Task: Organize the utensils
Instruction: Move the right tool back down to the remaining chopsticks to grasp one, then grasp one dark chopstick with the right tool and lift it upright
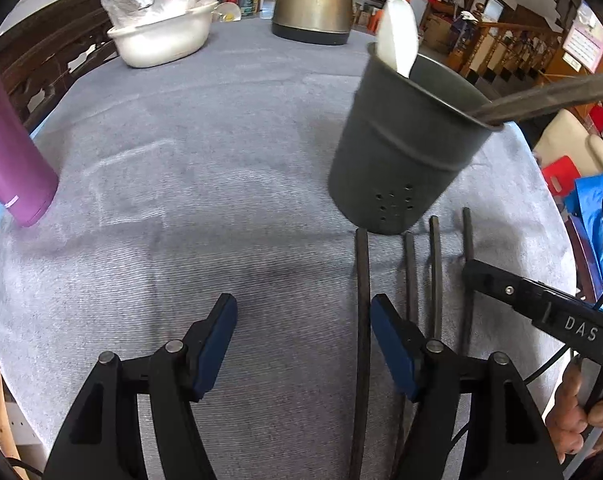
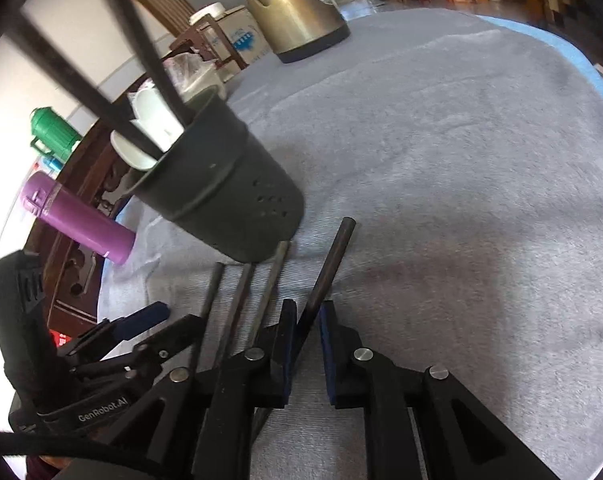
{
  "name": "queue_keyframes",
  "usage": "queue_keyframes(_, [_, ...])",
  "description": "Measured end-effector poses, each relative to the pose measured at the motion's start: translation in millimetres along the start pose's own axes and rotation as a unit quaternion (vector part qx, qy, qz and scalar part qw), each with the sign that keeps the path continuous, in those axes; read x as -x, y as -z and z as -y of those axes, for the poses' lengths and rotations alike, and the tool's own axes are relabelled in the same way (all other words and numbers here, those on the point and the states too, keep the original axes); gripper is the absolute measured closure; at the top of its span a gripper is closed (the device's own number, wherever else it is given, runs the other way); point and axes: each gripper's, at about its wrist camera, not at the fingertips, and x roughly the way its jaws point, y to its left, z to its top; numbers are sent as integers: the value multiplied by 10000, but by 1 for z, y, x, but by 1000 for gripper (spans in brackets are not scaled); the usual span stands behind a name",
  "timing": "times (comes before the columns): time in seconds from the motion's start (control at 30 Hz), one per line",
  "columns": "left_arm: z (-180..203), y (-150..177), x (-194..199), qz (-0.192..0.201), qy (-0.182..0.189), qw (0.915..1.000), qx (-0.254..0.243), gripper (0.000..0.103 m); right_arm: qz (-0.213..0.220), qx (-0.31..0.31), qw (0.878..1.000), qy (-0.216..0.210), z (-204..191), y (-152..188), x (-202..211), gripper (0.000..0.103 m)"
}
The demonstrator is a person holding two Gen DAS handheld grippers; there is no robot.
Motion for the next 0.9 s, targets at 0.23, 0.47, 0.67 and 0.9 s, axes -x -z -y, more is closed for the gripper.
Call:
queue_keyframes(0.23, [5,-8,-3,-21,79,10000,-45,33,-214,-431,9988,71,3,-13,-9,88])
queue_keyframes(0.47, [9,-10,-5,-58,-96,9997,-227,54,-86,-280,9996,47,5,-11,-7,89])
queue_keyframes(0.67, [-13,-11,1,-182,-19,9998,-36,65,-146,86,9982,582,4,-4,7,89])
queue_keyframes(0.9, [-20,-24,2,-340,122,9992,161,64,-462,-157,9956,796,13,-13,12,87])
